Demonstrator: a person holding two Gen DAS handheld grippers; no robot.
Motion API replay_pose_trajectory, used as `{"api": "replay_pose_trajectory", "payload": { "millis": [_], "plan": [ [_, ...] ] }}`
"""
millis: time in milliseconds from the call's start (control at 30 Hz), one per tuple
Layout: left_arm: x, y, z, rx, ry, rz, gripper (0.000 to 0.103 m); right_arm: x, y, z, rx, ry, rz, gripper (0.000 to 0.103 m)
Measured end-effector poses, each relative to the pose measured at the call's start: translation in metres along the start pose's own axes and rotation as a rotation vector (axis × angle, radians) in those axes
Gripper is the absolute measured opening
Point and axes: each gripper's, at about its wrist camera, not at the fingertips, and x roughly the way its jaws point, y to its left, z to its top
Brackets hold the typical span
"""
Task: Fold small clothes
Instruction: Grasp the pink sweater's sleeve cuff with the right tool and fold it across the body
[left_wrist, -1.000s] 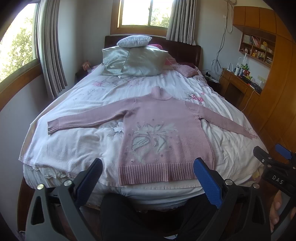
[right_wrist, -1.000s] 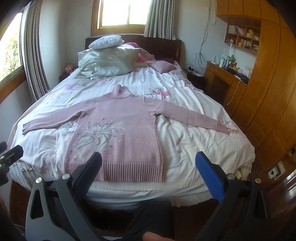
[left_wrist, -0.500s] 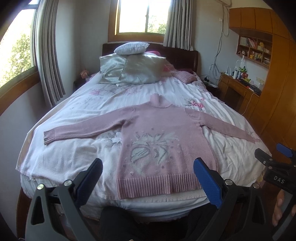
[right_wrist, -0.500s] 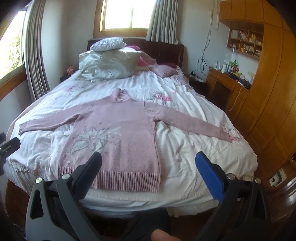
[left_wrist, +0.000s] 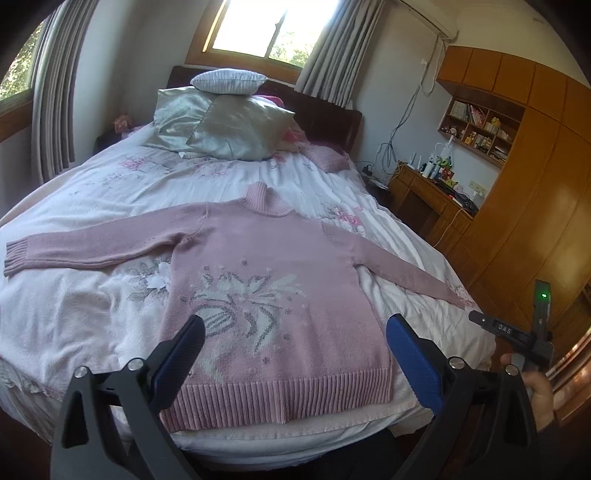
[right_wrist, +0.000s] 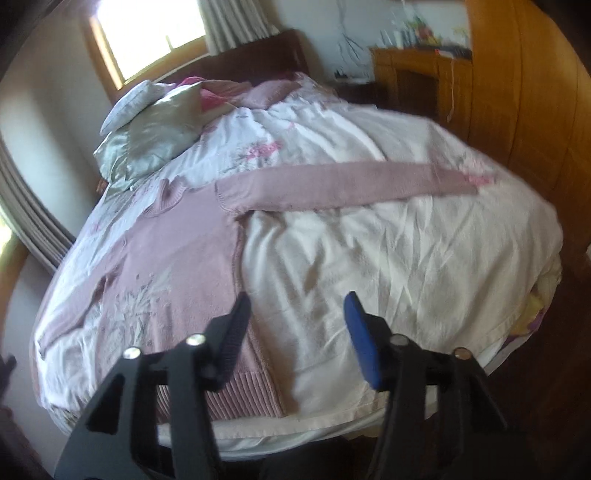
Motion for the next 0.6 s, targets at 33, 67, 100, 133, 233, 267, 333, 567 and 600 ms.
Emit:
{"api": "replay_pose_trajectory", "payload": {
  "millis": [33,67,100,133,233,267,333,567,600],
  "plan": [
    [0.007,-0.001,0.002,0.000,0.006,-0.010,0.099,0.013,-0.024,0.008,0.089,0.026,0.043,0.046],
    [0.014,-0.002,0.004,-0.003,0.012,-0.017,0.099,0.024,-0.049,0.015,0.179,0.032,0.080,0.046],
    [0.019,-0.003,0.004,-0.007,0.015,-0.023,0.099,0.033,-0.067,0.020,0.246,0.034,0.095,0.046],
    [0.025,-0.004,0.004,-0.009,0.020,-0.030,0.099,0.044,-0.091,0.028,0.326,0.034,0.117,0.046],
    [0.040,-0.006,0.007,-0.016,0.031,-0.045,0.099,0.073,-0.159,0.050,0.546,0.001,0.186,0.045],
    [0.045,-0.007,0.008,-0.018,0.036,-0.044,0.099,0.081,-0.180,0.057,0.623,-0.010,0.206,0.042],
    [0.056,-0.005,0.007,-0.024,0.053,-0.034,0.099,0.099,-0.216,0.073,0.735,-0.037,0.256,0.032],
    [0.100,0.002,0.003,-0.070,0.151,0.002,0.099,0.150,-0.301,0.112,0.988,-0.114,0.246,0.031],
    [0.106,0.001,0.002,-0.071,0.159,0.002,0.099,0.158,-0.306,0.115,1.006,-0.104,0.231,0.031]
  ]
}}
